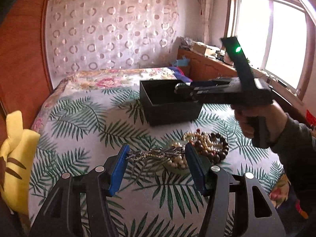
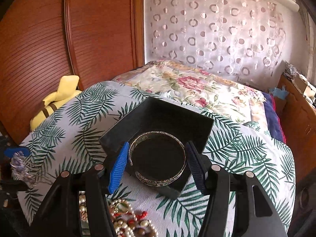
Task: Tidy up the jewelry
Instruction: 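Carry the comb and bangle into the black box and open both grippers, then grasp the dark wooden bead bracelet with the right gripper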
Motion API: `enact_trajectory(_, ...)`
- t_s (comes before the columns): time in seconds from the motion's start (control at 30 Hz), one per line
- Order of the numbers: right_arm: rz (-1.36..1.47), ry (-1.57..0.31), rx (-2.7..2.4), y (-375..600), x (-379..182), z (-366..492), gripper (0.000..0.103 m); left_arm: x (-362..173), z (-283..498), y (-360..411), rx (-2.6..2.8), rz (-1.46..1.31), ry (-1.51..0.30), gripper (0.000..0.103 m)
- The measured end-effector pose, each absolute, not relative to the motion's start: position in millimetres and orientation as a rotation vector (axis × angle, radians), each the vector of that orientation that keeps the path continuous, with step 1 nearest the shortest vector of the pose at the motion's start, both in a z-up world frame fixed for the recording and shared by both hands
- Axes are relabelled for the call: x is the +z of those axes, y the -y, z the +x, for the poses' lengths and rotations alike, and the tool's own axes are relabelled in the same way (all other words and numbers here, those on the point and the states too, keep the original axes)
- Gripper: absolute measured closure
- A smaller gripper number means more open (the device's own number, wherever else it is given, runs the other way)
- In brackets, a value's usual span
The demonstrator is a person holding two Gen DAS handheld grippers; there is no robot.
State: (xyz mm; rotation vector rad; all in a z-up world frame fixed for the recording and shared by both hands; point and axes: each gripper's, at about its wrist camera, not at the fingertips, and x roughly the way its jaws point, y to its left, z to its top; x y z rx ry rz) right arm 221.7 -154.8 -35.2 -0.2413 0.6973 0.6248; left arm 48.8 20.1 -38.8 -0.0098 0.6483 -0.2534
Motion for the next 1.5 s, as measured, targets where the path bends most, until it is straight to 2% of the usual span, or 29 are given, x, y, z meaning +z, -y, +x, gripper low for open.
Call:
enact_trajectory(0.2,-0.218,-0.729,0.622,155.7,-41.8,232.0,0.041,-24.0,63.1,-21.1,-0.25,-0.006,-0.615,0.048)
enact_trajectory(0.27,-0.204,-0.728,0.628,158.6,-40.9,234.0,0.035,-19.0,74.0,-21.4,-0.252,-0.012,-0.608,0.048)
enact_trajectory(0.73,-0.123,-0.688,0.581,214.2,-23.0,218.9,0.033,12.4,162.7,12.5,-0.289,0.002,-0.571,0.048)
enact_trajectory(1.0,-0.105,-0.69,0.576,232.6,-33.8,203.7,0.033,-8.3,212.7,41.8,-0.295,0.027,-0.641,0.048)
enact_trajectory(1.37,-0.085,-0.697,0.582,241.6,-47.2,192.3,0.033,-43.8,239.0,43.4,-0.274,0.035,-0.687,0.047)
enact_trajectory(1.43,-0.083,-0.699,0.588,241.1,-47.2,190.6,0.033,-45.4,234.8,41.2,-0.282,0.026,-0.701,0.044)
enact_trajectory(1.47,-0.083,-0.7,0.589,241.0,-47.4,189.3,0.033,-45.7,232.7,39.7,-0.282,0.025,-0.705,0.036)
enact_trajectory(1.5,-0.084,-0.701,0.589,240.8,-48.1,187.3,0.033,-45.7,227.9,39.2,-0.285,0.026,-0.702,0.034)
